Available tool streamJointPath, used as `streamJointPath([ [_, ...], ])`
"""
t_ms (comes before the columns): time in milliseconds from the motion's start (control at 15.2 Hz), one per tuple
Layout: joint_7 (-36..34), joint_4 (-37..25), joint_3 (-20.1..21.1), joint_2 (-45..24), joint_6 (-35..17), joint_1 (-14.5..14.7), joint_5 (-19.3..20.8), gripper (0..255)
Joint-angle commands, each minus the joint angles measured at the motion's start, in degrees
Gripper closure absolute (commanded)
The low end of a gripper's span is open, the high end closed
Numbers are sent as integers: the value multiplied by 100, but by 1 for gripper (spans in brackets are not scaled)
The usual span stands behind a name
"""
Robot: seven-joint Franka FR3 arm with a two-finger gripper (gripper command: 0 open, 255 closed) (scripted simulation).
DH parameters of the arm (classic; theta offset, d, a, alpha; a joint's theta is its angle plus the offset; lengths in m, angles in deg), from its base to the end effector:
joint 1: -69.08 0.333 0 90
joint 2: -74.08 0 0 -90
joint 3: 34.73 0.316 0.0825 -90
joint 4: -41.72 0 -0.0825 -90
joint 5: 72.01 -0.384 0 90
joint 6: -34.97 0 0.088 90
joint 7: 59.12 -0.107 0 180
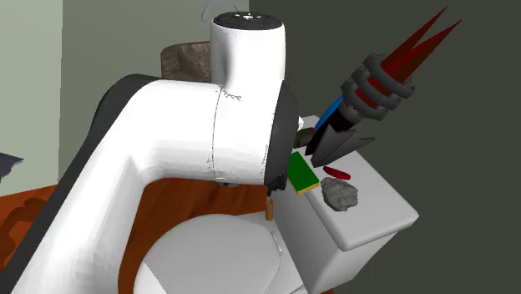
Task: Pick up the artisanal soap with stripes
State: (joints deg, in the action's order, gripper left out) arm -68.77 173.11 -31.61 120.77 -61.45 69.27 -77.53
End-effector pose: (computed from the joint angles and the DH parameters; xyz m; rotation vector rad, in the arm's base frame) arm 0.3083 0.0340 0.6401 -3.0430 0.1899 -0.3007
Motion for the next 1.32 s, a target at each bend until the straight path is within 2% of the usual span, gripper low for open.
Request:
streamJointPath([
  [0,0,0,0,0,0,0,0,0],
  [594,-1690,-1641,517,-2299,-271,-634,146,0],
  [1254,-3492,-4107,628,-4829,204,-1033,640,0],
])
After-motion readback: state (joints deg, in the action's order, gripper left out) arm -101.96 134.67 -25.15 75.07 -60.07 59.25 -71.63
